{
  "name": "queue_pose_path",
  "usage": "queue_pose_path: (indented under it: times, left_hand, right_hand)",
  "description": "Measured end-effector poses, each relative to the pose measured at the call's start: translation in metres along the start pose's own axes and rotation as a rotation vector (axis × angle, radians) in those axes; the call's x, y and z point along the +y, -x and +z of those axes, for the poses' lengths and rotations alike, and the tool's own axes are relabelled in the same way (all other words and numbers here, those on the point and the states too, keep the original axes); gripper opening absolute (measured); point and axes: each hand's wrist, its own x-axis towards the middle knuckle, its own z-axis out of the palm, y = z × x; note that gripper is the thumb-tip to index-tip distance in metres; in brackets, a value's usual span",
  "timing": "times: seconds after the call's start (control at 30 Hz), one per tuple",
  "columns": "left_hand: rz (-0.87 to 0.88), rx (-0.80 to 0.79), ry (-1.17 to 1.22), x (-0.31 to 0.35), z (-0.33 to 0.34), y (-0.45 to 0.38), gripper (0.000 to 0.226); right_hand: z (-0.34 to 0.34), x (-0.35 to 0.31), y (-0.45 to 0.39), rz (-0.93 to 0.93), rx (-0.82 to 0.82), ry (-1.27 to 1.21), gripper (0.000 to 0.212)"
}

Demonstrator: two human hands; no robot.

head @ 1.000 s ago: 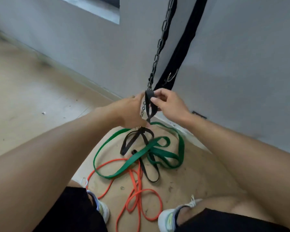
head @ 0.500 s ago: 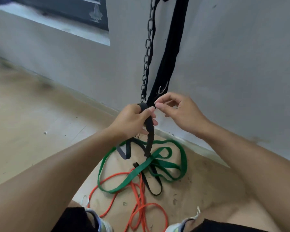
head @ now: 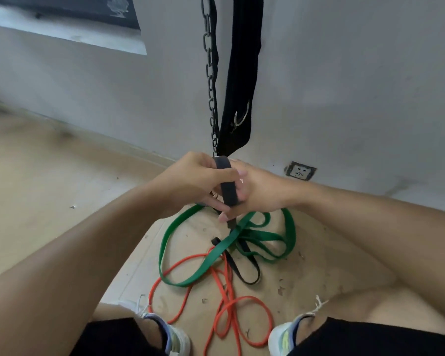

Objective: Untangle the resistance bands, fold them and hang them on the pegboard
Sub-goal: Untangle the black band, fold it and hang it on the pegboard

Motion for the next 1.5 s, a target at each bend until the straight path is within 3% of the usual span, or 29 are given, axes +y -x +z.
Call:
queue_pose_path:
  times: [0.07, 0.17, 0.3, 0.43, 0.5, 0.7, 0.8, 0.93, 1.0, 1.1, 1.17, 1.23, 1.33, 1.4, 1.5]
  left_hand:
    - [0.003, 0.02, 0.02, 0.003, -0.005, 0.001, 0.037]
    - [0.093, 0.086, 0.06, 0.008, -0.011, 0.005, 0.034]
    - [0.314, 0.156, 0.139, 0.02, -0.014, 0.011, 0.029]
    - [0.448, 0.36, 0.299, 0.031, -0.039, 0.018, 0.023]
    - [0.345, 0.427, 0.272, 0.029, -0.058, 0.019, 0.025]
    - [-0.186, 0.55, -0.067, -0.008, -0.099, 0.014, 0.032]
    - [-0.244, 0.604, -0.168, -0.017, -0.104, 0.012, 0.039]
    - [-0.236, 0.641, -0.218, -0.02, -0.102, 0.006, 0.069]
    - [-0.246, 0.677, -0.432, -0.025, -0.107, 0.003, 0.069]
    - [-0.215, 0.638, -0.765, -0.028, -0.102, 0.002, 0.068]
    - [-0.059, 0.507, -0.607, -0.021, -0.086, 0.005, 0.072]
    - [0.064, 0.263, -0.368, -0.006, -0.065, 0.01, 0.093]
    - [0.21, 0.061, -0.416, 0.001, -0.043, 0.013, 0.119]
    - [0.282, 0.046, -0.457, -0.001, -0.034, 0.012, 0.117]
    - [0.321, 0.166, -0.378, -0.002, -0.026, 0.007, 0.085]
  right_hand:
    - [-0.001, -0.004, 0.004, 0.002, 0.025, -0.022, 0.059]
    - [-0.005, -0.01, 0.006, 0.02, 0.029, -0.075, 0.027]
    - [-0.005, -0.005, 0.002, 0.037, 0.014, -0.018, 0.021]
    - [0.002, 0.02, 0.003, 0.172, -0.176, 0.229, 0.018]
    - [-0.002, 0.027, 0.003, 0.203, -0.176, 0.251, 0.021]
    - [-0.029, 0.024, 0.01, 0.222, 0.073, 0.109, 0.013]
    - [-0.037, 0.013, 0.017, 0.148, 0.184, 0.116, 0.017]
    - [-0.04, -0.002, 0.022, 0.072, 0.306, 0.077, 0.021]
    - [-0.042, -0.012, 0.026, 0.037, 0.378, 0.031, 0.023]
    - [-0.044, -0.034, 0.031, -0.066, 0.481, -0.108, 0.025]
    - [-0.043, -0.047, 0.033, -0.124, 0.491, -0.186, 0.029]
    - [-0.04, -0.056, 0.035, -0.152, 0.475, -0.238, 0.033]
    - [-0.041, -0.066, 0.038, -0.207, 0.486, -0.288, 0.033]
    - [-0.043, -0.07, 0.039, -0.238, 0.499, -0.3, 0.032]
    - [-0.048, -0.075, 0.041, -0.272, 0.545, -0.229, 0.033]
